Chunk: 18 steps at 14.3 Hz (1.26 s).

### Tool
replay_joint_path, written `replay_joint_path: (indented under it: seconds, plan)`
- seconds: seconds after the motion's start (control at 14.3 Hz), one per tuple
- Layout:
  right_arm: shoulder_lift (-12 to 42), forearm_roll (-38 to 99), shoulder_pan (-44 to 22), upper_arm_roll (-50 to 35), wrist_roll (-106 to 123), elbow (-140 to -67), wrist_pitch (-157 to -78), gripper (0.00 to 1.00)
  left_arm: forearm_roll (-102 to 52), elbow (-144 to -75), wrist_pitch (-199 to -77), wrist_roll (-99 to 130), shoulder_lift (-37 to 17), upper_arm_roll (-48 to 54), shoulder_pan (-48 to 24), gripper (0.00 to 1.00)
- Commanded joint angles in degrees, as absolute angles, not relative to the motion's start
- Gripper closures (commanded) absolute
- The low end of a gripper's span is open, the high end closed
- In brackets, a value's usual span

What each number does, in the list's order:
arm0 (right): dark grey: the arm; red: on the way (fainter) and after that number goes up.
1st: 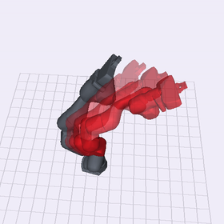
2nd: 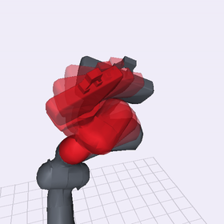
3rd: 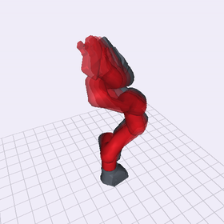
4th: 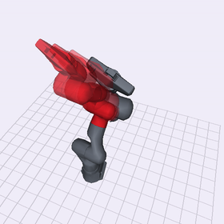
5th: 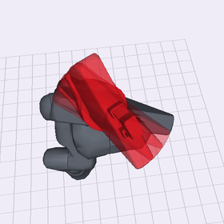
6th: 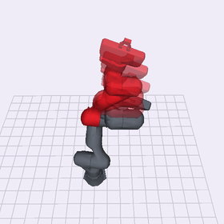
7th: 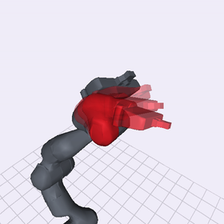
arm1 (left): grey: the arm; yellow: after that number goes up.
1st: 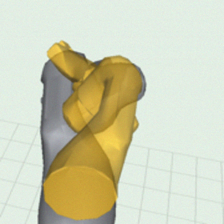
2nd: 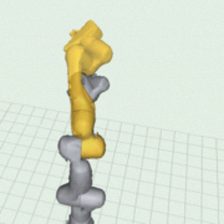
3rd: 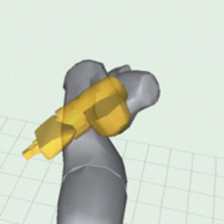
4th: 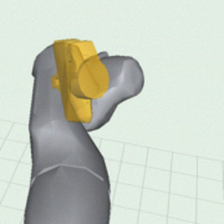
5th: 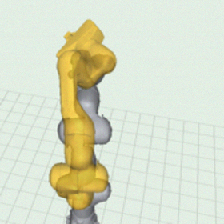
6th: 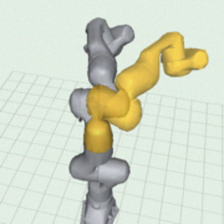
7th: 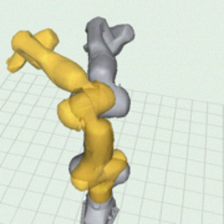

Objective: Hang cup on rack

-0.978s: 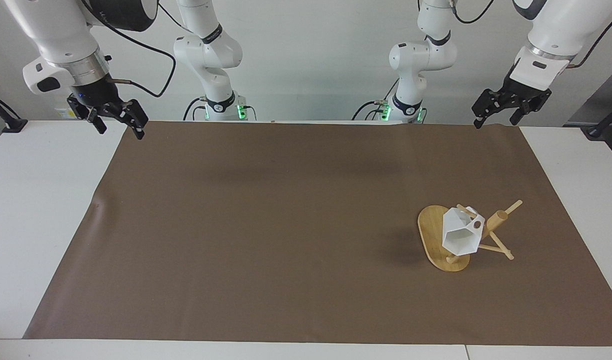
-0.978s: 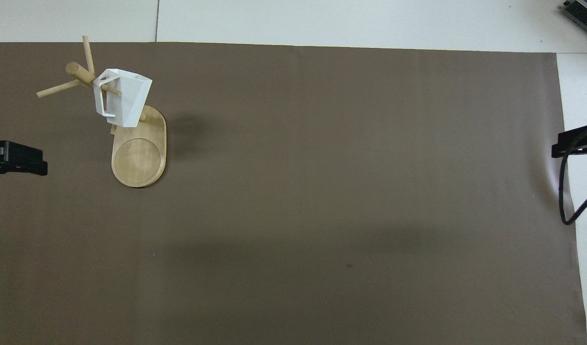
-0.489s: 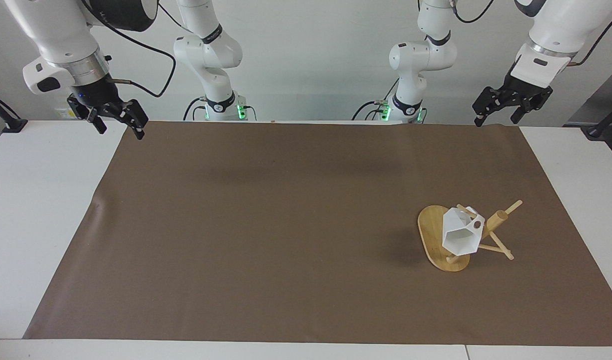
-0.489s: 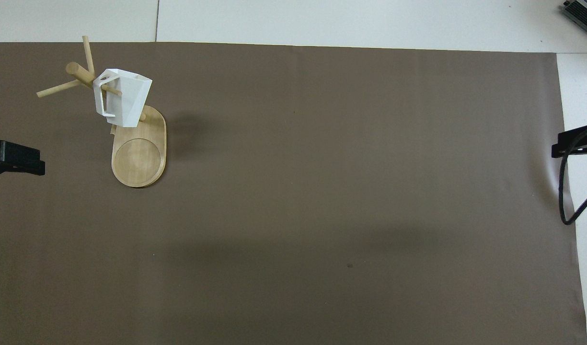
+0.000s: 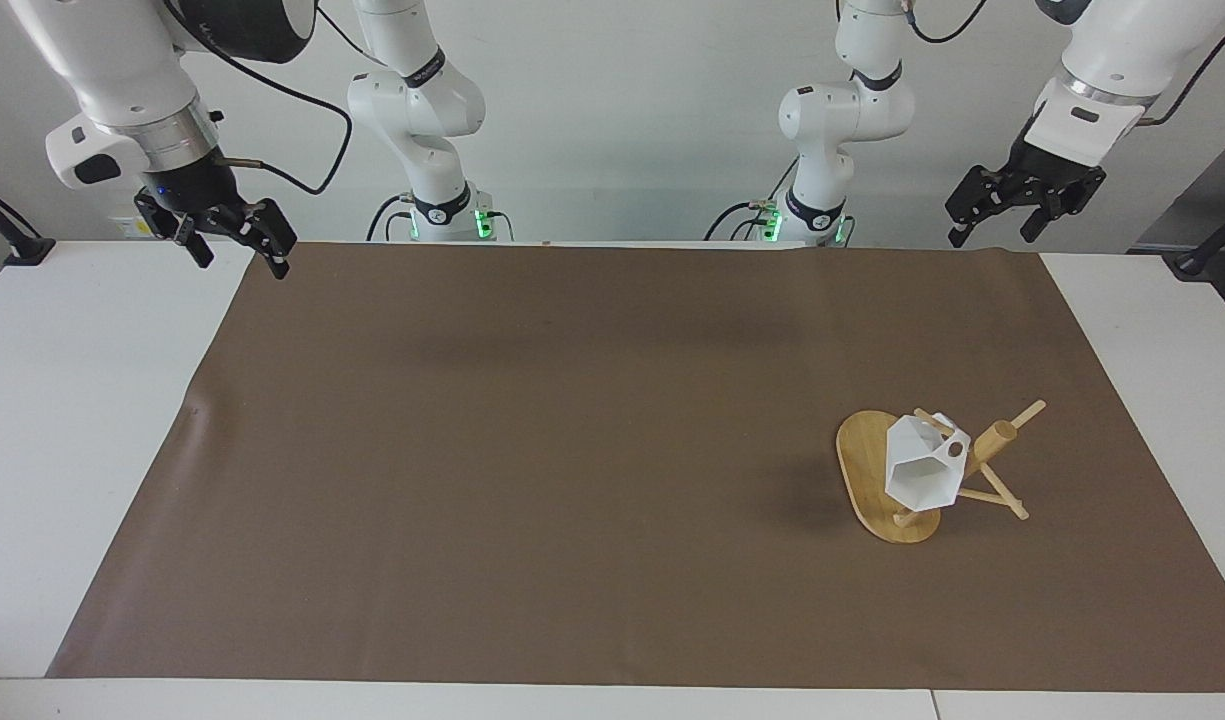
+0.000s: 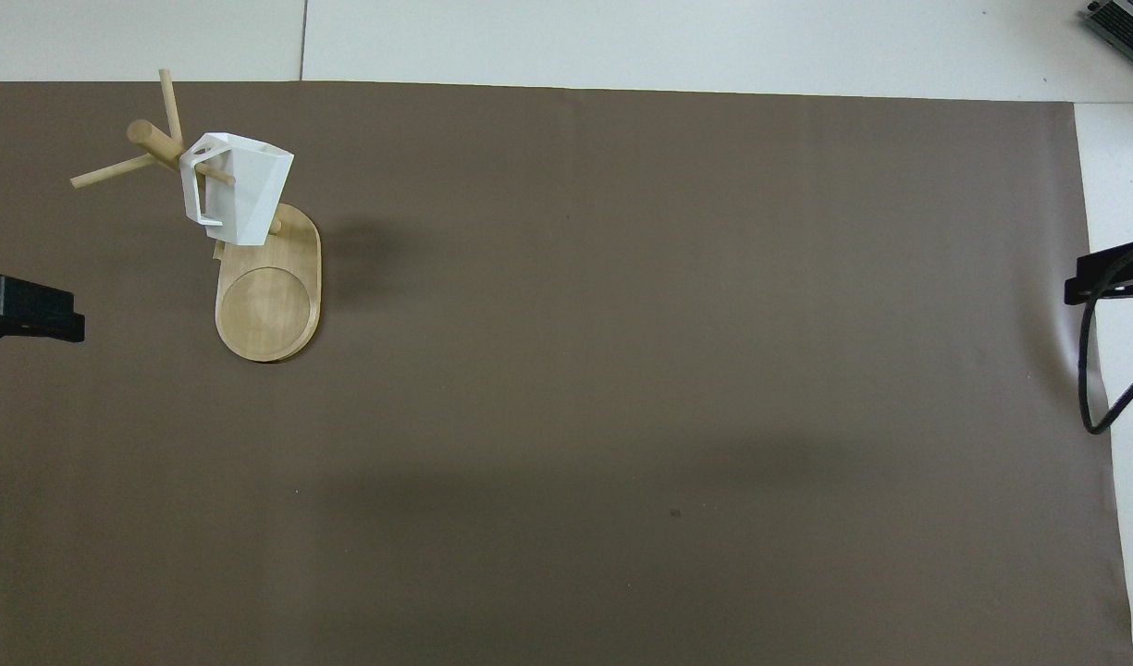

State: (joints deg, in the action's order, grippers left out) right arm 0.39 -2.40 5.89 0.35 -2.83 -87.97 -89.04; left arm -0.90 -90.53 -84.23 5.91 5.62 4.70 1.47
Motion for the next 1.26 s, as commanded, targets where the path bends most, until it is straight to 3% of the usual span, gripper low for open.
replay_joint_path:
  seconds: [0.0, 1.19]
  plan:
    - [-1.14, -1.32, 6.59, -0.18, -3.43, -89.56, -88.77, 0.00, -1.67, -91.14, -83.14, 5.01, 6.68, 4.31, 1.32, 0.00]
    - [-1.14, -1.32, 6.59, -0.18, -3.43, -89.56, -88.77, 0.00, -2.11, -91.93, -83.06, 4.83, 7.82, 5.01, 1.23, 0.00]
